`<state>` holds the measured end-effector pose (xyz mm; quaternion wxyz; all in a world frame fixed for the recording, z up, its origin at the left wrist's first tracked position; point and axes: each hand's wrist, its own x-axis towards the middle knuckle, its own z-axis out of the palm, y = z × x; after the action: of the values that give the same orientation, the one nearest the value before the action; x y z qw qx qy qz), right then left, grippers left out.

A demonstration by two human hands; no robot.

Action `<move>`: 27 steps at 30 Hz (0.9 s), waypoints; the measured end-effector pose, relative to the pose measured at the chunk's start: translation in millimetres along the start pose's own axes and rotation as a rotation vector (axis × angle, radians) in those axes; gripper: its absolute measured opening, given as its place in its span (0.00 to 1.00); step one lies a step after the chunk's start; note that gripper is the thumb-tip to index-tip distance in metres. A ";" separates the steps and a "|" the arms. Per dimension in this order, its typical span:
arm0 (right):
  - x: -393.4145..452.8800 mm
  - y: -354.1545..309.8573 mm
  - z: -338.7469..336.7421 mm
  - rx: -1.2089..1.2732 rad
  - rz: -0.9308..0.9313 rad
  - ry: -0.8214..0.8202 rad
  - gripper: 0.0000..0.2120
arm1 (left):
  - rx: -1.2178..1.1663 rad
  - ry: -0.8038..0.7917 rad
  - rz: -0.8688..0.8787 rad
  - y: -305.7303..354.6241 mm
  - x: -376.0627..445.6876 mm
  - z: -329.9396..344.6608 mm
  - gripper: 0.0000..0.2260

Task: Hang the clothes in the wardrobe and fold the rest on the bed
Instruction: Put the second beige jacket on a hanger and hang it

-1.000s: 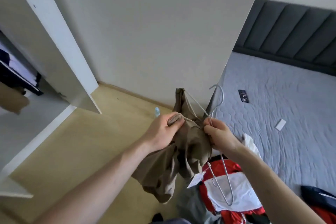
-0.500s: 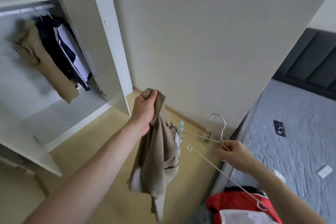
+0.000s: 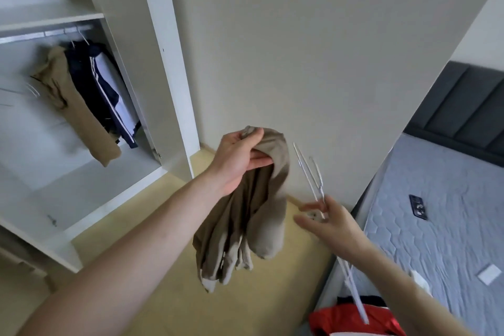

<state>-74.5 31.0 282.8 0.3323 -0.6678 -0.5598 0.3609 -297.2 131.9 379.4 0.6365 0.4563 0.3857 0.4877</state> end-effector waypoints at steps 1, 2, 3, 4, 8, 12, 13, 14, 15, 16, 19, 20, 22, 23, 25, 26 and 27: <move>1.1 -14.6 5.8 0.035 -0.016 -0.011 0.28 | -0.021 -0.042 -0.021 1.0 -2.0 8.0 0.10; 3.6 -27.5 11.1 0.072 -0.027 0.000 0.31 | -0.043 -0.087 -0.041 2.1 -3.2 15.4 0.10; 7.6 -38.6 15.8 0.114 -0.036 0.039 0.33 | -0.061 -0.130 -0.054 4.0 -4.6 21.9 0.10; 13.0 -47.7 18.7 0.138 -0.047 0.105 0.32 | -0.068 -0.168 -0.059 6.2 -5.1 27.1 0.11; 37.0 -65.0 7.4 0.198 -0.108 0.329 0.07 | 0.014 -0.268 0.000 15.9 1.5 29.4 0.12; 46.5 -82.5 -29.9 0.440 -0.198 0.362 0.14 | 0.271 -0.241 0.069 10.6 16.3 4.8 0.13; 48.1 -91.3 -39.6 0.468 -0.217 0.345 0.14 | 0.341 -0.227 0.055 3.9 19.3 -0.1 0.14; 50.6 -100.1 -47.4 0.483 -0.231 0.317 0.14 | 0.414 -0.213 0.040 -6.1 22.1 -3.3 0.16; 53.3 -108.0 -54.2 0.487 -0.246 0.285 0.15 | 0.496 -0.207 0.034 -18.2 24.7 -4.8 0.17; 55.6 -115.4 -59.6 0.479 -0.267 0.257 0.15 | 0.587 -0.209 0.038 -31.9 26.8 -4.6 0.17; 57.0 -131.6 -73.1 0.417 -0.310 0.184 0.13 | 0.750 -0.241 0.007 -69.5 28.6 1.3 0.22; 56.2 -135.1 -78.2 0.397 -0.315 0.167 0.13 | 0.758 -0.283 -0.033 -80.6 28.9 5.1 0.28; 53.6 -139.4 -89.8 0.367 -0.312 0.166 0.12 | 0.761 -0.434 -0.119 -100.7 25.3 16.6 0.32; 52.4 -140.6 -95.9 0.360 -0.302 0.183 0.12 | 0.769 -0.511 -0.138 -110.3 22.0 24.5 0.31; 49.6 -141.4 -107.8 0.340 -0.294 0.227 0.12 | 0.794 -0.586 -0.142 -127.1 12.9 42.4 0.28; 47.7 -141.1 -113.4 0.315 -0.297 0.248 0.12 | 0.800 -0.578 -0.122 -134.7 8.7 51.2 0.25; 45.3 -140.1 -119.4 0.291 -0.296 0.267 0.12 | 0.818 -0.547 -0.087 -141.9 6.7 58.4 0.23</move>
<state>-38.5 92.3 458.6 0.5452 -0.5654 -0.5449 0.2937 -202.9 111.2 260.0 0.5029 0.7636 0.3830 0.1317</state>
